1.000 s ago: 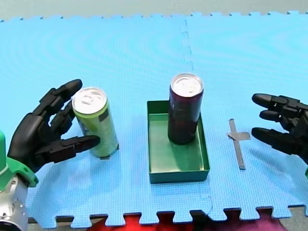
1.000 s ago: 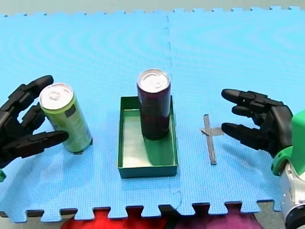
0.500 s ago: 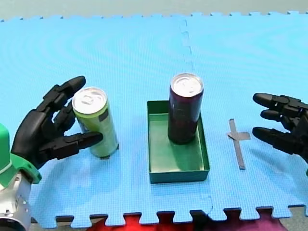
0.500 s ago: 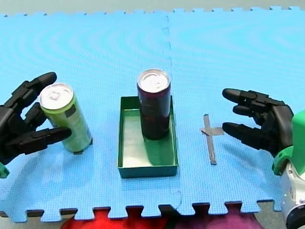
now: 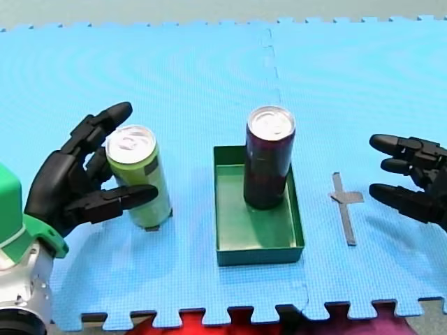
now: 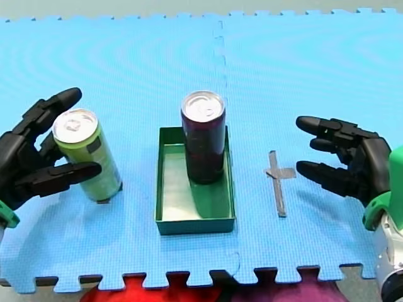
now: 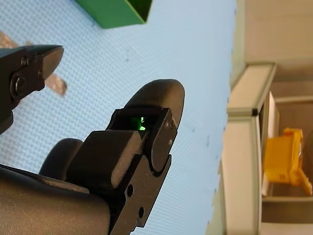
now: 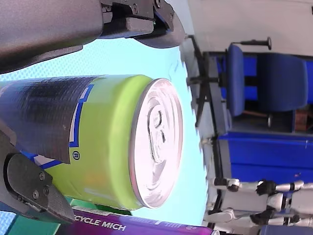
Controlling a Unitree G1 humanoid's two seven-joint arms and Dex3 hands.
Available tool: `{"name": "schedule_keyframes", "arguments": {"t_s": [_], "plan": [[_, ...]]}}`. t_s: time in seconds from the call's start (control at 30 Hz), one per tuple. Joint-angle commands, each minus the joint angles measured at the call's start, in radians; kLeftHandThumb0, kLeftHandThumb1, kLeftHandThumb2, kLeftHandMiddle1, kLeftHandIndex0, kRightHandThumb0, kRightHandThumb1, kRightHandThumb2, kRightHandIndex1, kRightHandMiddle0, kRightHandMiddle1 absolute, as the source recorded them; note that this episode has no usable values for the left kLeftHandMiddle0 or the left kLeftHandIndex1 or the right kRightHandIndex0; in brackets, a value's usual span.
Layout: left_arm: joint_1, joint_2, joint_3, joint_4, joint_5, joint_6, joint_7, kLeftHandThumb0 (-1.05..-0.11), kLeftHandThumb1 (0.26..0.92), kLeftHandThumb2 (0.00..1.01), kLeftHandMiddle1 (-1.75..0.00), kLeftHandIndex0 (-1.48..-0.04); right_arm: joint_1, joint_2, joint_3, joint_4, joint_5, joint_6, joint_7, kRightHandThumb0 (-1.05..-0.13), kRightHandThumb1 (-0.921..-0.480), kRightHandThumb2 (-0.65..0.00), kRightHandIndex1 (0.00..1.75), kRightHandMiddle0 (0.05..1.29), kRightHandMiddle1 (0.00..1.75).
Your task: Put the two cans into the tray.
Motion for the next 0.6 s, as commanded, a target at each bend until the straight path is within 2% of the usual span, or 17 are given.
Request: {"name": "schedule_keyframes", "arguments": {"t_s": [0.0,0.13,0.43,0.57], "plan": [[-0.007,0.001,-0.003,-0.013,0.004,0.006,0.006,-0.865,0.695,0.00,-0.01,-0.11,-0.006,-0.008,-0.004,-0.001,0.004,-0.001,0.000,-0.518,-0.747,-0.001,1.41,1.03,0.00],[-0.006,-0.001,-0.008,-0.030,0.004,0.018,0.014,-0.854,0.689,0.00,-0.01,-0.11,-0.004,-0.008,-0.002,-0.006,0.002,-0.003,-0.002,-0.523,-0.749,-0.002,1.42,1.03,0.00],[0.006,0.003,-0.025,-0.072,0.011,0.069,0.026,-0.806,0.673,0.00,-0.01,-0.11,0.000,-0.011,0.013,-0.014,-0.022,-0.011,-0.037,-0.545,-0.755,-0.002,1.40,1.03,0.00],[0.009,0.006,-0.026,-0.081,0.008,0.093,0.025,-0.788,0.666,0.00,0.00,-0.12,0.002,-0.011,0.016,-0.017,-0.025,-0.012,-0.044,-0.551,-0.759,-0.002,1.40,1.03,0.00]]}}
